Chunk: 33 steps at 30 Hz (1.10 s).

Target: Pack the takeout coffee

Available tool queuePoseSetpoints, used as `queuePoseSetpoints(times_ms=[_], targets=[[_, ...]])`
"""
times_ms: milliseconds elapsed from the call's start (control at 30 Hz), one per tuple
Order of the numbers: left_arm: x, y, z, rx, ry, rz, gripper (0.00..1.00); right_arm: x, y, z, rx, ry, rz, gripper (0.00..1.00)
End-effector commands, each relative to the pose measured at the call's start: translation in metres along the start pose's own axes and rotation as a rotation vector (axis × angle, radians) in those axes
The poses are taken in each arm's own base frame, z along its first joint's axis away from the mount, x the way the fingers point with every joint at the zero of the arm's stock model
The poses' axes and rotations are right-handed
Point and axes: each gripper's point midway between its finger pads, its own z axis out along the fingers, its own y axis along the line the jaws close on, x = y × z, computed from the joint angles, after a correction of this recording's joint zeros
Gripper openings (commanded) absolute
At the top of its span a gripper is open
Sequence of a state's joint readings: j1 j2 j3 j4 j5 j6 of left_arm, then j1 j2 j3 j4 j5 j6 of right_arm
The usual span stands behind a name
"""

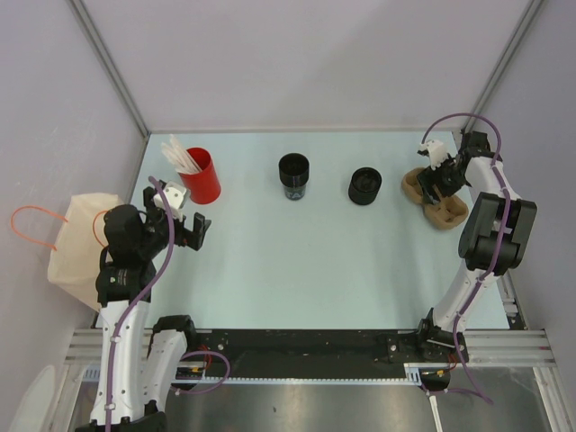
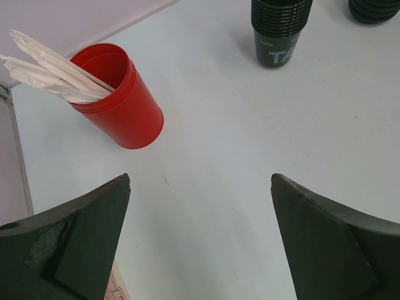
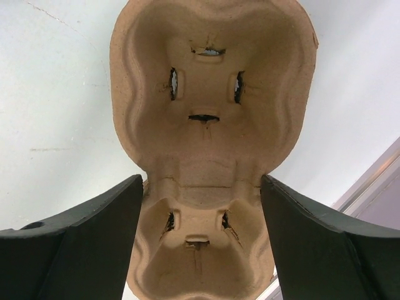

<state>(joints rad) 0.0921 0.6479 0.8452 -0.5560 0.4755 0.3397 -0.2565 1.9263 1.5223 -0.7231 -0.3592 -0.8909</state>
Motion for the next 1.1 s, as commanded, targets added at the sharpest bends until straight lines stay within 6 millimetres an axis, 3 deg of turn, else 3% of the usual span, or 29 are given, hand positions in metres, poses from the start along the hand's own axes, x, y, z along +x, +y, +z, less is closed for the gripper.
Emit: queuePoseSetpoints(times_ms=[0, 167, 533, 967, 1067], targets=[[-0.007, 0.000, 0.000, 0.003, -0.030, -0.004, 0.99, 0.000, -0.002, 0.003, 0.014, 0.003, -0.007, 0.78], [-0.007, 0.000, 0.000, 0.004, -0.032, -0.003, 1.00, 0.002, -0.003, 0.004, 0.017, 0.009, 0.006, 0.70], [-0.007, 0.000, 0.000, 0.004, -0.033, -0.003, 1.00, -0.013, -0.004, -0.012, 0.045, -0.032, -0.005, 0.60], [-0.007, 0.000, -0.001, 0.005, -0.034, -0.004, 1.00, -0.032, -0.005, -0.034, 0.074, -0.095, -0.015, 0.57], [-0.008, 0.000, 0.000, 0.007, -0.034, -0.003, 0.99, -0.032, -0.007, -0.035, 0.085, -0.087, -0.018, 0.62]])
